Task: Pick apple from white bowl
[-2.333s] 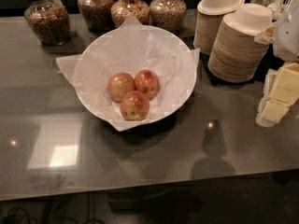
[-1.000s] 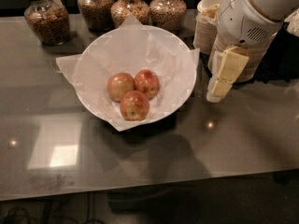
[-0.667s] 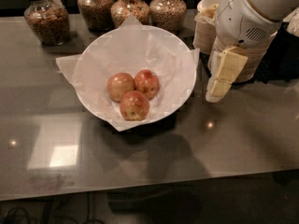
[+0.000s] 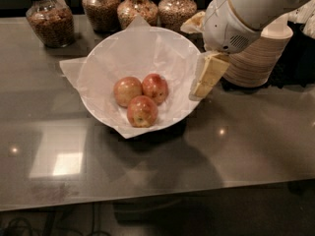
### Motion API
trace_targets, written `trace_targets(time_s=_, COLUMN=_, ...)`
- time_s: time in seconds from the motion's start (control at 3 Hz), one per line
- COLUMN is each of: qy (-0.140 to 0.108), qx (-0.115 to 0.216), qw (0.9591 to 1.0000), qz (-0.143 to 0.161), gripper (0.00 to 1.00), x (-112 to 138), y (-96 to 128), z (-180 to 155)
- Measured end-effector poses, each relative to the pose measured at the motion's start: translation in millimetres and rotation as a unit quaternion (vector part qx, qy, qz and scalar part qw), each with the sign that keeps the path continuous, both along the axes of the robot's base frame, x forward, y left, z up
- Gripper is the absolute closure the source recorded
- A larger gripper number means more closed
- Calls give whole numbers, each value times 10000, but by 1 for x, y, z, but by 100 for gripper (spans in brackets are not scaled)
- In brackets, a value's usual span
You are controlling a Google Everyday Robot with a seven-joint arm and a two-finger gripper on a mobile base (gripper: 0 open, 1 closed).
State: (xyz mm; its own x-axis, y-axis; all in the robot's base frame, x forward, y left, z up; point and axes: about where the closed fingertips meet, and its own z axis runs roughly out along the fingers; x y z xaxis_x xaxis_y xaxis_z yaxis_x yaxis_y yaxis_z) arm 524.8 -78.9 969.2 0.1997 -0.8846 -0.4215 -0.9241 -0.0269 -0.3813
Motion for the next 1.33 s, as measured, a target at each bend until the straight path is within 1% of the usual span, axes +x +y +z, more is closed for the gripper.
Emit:
trace_targets(time_s=0.33, qy=-28, qx=137, qw=9996, qz=236, gripper=17, x=10, y=18, z=-5)
trace_targets(time_s=0.67, qy=-57, qx=212, qw=9990, qz=393, gripper=19, x=15, y=27, z=-11)
trace_targets(time_s=1.0, qy=-111, qx=267, qw=9976, qz=625, gripper=20, x=18, y=32, z=-21)
trace_targets(time_s=1.33, qy=-207, qx=312, qw=9948, qz=945, gripper=21, x=23, y=38, z=-30)
